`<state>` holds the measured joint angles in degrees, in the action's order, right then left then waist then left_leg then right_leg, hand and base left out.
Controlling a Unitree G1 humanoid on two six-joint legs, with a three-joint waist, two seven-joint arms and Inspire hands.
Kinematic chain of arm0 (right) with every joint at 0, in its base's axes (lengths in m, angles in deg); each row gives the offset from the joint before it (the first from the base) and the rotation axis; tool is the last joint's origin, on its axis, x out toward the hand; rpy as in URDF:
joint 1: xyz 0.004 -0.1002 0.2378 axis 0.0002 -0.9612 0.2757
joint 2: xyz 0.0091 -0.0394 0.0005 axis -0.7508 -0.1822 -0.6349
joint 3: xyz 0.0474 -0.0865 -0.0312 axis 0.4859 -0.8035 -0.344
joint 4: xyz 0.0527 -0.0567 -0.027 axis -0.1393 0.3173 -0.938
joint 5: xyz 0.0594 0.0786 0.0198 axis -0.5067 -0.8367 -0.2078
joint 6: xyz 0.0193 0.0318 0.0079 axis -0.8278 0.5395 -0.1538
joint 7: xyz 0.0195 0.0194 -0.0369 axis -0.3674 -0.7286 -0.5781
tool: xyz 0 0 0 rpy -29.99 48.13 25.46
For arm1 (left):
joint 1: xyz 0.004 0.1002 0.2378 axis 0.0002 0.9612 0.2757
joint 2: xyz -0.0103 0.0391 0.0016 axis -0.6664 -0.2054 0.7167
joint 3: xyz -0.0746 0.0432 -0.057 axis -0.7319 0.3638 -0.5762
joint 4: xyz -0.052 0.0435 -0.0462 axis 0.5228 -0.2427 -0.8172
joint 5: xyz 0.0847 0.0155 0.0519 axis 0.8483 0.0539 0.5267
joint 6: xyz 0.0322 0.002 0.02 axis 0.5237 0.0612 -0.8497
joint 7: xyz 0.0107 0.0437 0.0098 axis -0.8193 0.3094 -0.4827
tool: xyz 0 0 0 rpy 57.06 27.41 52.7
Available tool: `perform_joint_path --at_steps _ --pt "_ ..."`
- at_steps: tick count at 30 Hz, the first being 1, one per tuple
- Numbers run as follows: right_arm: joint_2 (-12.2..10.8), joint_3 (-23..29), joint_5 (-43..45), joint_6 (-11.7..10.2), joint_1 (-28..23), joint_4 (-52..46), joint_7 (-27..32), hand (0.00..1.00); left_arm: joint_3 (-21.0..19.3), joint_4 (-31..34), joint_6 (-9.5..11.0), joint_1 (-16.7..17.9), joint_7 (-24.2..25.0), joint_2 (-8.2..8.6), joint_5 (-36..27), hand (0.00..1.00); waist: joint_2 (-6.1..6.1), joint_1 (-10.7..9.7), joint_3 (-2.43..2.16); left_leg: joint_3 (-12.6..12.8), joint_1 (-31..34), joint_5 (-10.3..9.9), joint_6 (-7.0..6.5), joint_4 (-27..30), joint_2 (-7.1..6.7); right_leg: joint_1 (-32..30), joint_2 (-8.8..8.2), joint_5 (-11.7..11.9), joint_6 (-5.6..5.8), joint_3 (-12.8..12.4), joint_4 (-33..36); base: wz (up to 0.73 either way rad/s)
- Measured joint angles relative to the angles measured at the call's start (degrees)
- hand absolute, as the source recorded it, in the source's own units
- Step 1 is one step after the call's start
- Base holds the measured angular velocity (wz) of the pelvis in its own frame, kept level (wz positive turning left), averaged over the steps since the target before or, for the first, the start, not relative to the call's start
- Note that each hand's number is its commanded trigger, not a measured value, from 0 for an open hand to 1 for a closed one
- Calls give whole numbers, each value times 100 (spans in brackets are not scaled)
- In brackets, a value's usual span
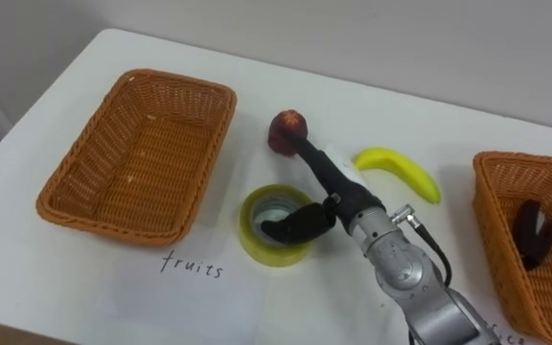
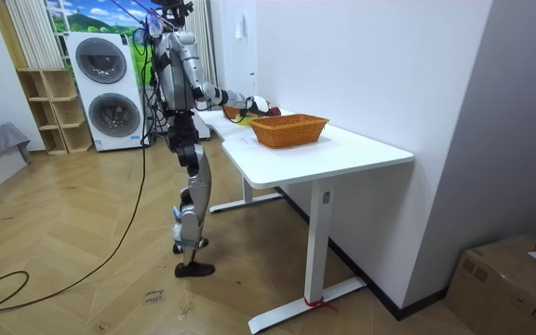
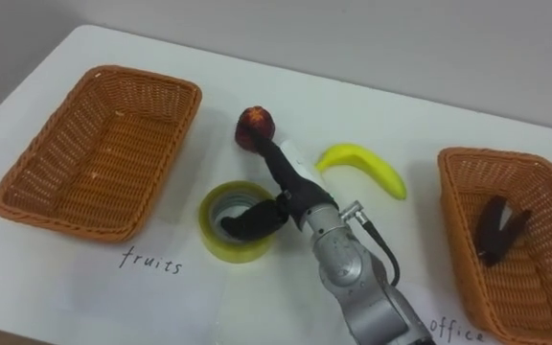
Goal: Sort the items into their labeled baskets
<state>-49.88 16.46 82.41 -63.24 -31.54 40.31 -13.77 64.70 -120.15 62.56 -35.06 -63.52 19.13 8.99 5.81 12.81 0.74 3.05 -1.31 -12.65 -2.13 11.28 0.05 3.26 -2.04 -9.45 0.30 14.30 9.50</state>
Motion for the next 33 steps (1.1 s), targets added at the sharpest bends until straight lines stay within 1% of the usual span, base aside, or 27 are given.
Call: perform_joint_path --at_steps 9,11,16,17,20,22,24,29,33 --pt "-1 19 119 5 14 1 -149 0 -11 23 -87 -9 79 -1 52 0 3 -17 8 -24 0 -1 2 -8 0 26 8 0 0 8 -1 0" --pt "-2 55 244 7 14 -8 -243 0 -126 23 -86 4 95 27 63 0 4 -8 7 -28 -2 1 5 -44 1 26 10 0 0 5 -2 0" --pt "1 136 254 7 26 -20 -512 0 -262 18 -87 16 99 19 56 0 10 4 0 -29 -22 2 5 -48 0 28 11 0 0 19 -2 0" --pt "2 198 240 7 28 -23 -674 0 -313 18 -87 16 99 19 44 0 19 0 -6 -29 -27 3 5 -44 -1 28 11 0 0 15 -5 0" --pt "12 245 225 7 28 -23 -874 0 -355 18 -86 20 99 12 43 0 46 0 -28 -31 -27 3 5 -45 -1 31 13 0 0 7 -16 0" --pt "19 247 207 7 36 -28 -997 0 -356 20 -82 20 99 -2 43 0 90 -5 -59 -44 -33 3 5 -43 -17 81 9 0 0 5 -105 0" --pt "47 246 191 7 48 -44 -1086 0 -354 20 -67 7 99 -1 44 0 92 -8 -60 -50 -39 5 5 -43 -19 88 7 0 0 6 -103 0" --pt "84 241 191 7 99 -45 -1253 0 -353 12 -61 13 99 -37 44 0 103 -7 -56 -51 -46 6 4 -44 -19 98 4 0 0 6 -105 0" --pt "123 242 193 7 101 -67 -1366 0 -352 -36 -39 13 107 -96 45 0 178 -8 -22 -50 -42 12 10 -41 -19 101 4 0 0 3 -104 0"
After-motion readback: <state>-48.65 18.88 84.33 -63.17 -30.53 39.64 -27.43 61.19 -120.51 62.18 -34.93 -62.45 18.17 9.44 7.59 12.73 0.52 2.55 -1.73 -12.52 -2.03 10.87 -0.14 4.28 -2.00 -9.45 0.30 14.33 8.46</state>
